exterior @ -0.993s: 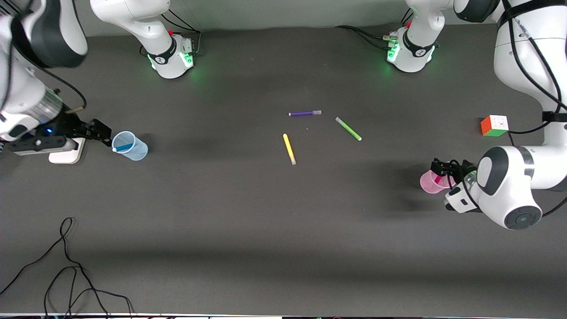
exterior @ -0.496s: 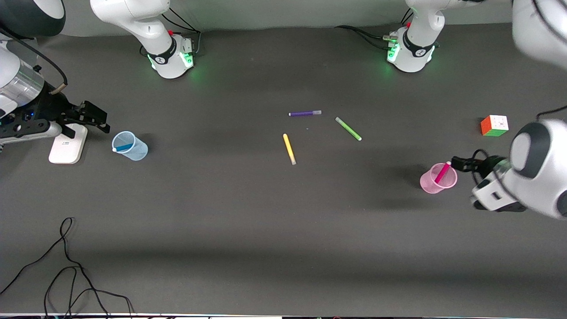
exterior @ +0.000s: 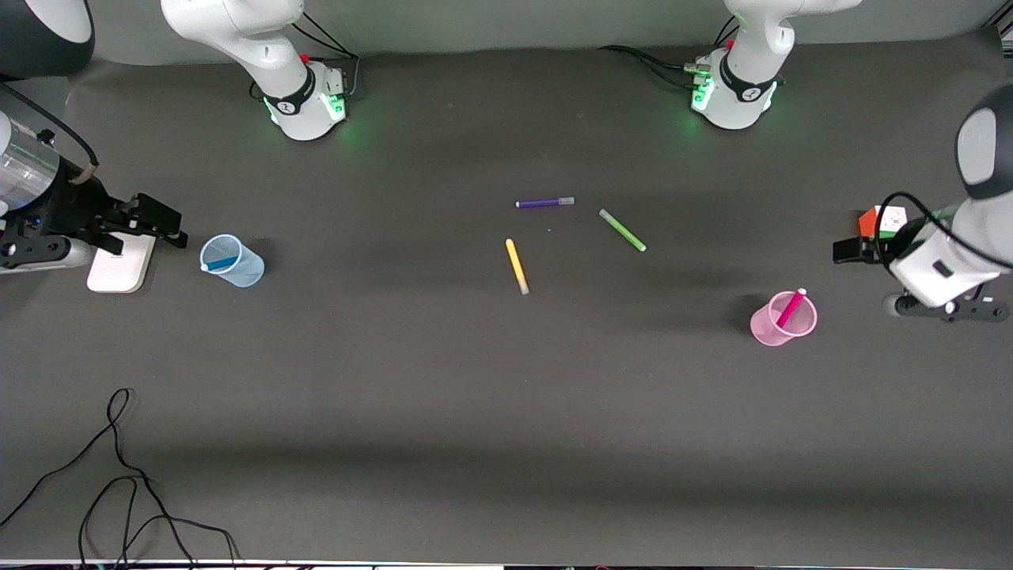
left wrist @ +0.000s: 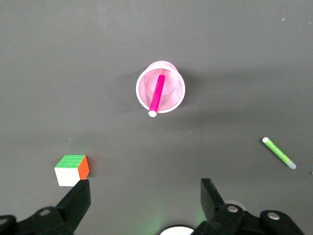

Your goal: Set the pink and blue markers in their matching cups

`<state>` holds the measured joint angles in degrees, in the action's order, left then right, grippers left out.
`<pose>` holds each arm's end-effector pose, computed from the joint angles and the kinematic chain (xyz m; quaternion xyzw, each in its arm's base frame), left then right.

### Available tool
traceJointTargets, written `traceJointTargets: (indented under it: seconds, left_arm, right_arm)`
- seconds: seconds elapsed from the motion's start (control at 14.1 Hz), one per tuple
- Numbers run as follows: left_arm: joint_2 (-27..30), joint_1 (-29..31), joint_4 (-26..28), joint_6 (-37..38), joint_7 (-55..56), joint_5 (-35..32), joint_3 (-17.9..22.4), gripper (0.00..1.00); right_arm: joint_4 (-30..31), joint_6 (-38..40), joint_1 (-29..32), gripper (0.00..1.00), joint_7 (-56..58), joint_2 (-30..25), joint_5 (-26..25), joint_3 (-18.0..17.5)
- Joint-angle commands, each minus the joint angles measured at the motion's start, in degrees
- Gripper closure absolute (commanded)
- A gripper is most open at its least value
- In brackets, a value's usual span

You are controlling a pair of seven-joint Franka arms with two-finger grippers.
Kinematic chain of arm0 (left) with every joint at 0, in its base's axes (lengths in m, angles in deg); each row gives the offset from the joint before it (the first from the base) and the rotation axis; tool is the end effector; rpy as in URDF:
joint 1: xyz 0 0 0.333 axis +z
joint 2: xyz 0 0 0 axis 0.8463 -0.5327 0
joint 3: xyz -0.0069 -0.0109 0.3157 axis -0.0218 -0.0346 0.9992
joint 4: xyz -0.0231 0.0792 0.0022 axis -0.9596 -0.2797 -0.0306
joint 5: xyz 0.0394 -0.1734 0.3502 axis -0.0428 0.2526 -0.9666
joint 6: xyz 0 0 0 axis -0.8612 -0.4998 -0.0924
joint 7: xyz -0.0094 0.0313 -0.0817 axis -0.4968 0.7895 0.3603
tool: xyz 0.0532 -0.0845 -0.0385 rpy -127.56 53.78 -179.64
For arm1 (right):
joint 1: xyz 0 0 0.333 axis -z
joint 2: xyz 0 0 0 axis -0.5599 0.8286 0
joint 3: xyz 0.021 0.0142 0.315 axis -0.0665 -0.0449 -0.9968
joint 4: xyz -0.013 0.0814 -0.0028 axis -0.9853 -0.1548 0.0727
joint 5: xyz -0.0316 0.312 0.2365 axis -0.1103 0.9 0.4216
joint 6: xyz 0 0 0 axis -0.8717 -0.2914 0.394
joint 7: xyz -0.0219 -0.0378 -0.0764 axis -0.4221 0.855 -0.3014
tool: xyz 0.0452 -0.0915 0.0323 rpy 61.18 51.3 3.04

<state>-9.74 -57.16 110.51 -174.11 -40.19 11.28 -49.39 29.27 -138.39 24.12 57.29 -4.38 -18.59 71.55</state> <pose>0.5759 0.0031 0.4936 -0.9920 0.0440 0.1164 0.0210 0.5566 0.0372 0.6063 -0.9997 -0.0091 0.0062 0.0218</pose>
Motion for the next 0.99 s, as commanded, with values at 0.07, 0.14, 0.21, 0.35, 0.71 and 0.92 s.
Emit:
traceJointTargets:
  seconds: [0.07, 0.14, 0.21, 0.35, 0.71, 0.92]
  left_arm:
    - [6.51, -0.65, 3.23, -1.37, -0.82, 4.15, 0.4, 0.0]
    - [7.3, -0.83, 2.79, -1.11, -0.82, 4.25, 0.49, 0.0]
    - [7.57, -1.96, 2.35, -0.5, -0.82, 4.25, 1.27, 0.0]
    - [7.57, -5.21, -0.54, 2.31, -0.82, 4.34, 3.82, 0.0]
    - [7.66, -3.39, -1.61, 3.55, 0.15, 4.34, 0.33, 0.0]
    - [8.19, -2.68, -1.52, 3.9, -0.29, 4.25, 0.23, 0.0]
  right_arm:
    - [0.49, -1.31, -0.09, 0.0, -2.03, 0.83, 0.59, -0.09]
    - [2.42, -2.71, -0.17, 0.0, -2.03, 0.22, 0.42, -0.09]
    - [3.22, -3.33, -0.52, 0.0, -2.12, 0.04, 0.24, -0.27]
    - [2.88, -3.34, -1.66, 0.0, -4.57, 0.13, 0.15, -0.27]
    - [2.09, -2.72, -1.58, 0.0, -5.37, 0.13, 0.15, -0.79]
    - [1.64, -2.64, -0.71, 0.0, -4.59, 0.3, 0.24, -0.8]
